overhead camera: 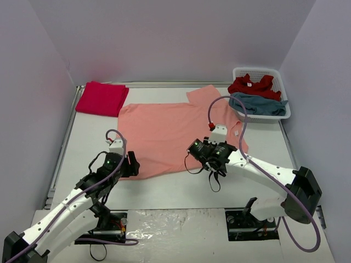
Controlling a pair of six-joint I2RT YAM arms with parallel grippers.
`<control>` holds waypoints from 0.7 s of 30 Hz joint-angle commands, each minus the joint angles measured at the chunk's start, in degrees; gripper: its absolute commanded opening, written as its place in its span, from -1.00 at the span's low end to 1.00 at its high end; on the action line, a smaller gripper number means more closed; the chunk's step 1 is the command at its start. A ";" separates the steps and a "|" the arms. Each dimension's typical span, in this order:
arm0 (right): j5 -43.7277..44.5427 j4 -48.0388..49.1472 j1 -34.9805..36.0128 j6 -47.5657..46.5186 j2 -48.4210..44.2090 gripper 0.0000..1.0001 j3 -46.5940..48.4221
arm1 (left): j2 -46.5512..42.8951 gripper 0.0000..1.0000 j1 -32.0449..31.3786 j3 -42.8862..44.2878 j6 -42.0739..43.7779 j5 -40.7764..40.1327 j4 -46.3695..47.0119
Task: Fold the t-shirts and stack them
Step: Grap the side of the flattened tshirt closest away from the robot with both arms
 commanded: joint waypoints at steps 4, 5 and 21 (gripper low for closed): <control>2.74 -10.15 3.12 14.41 -2.64 -0.32 -3.87 | -4.99 0.11 -0.38 -1.10 0.63 -2.68 -0.52; 2.83 -10.51 3.99 17.91 -3.60 -0.33 -5.44 | -5.34 0.11 -0.47 -1.11 0.71 -2.59 -0.61; 4.15 -10.69 6.37 27.97 -8.53 -0.16 -13.90 | -2.17 0.11 -1.08 -0.93 1.51 -2.24 0.98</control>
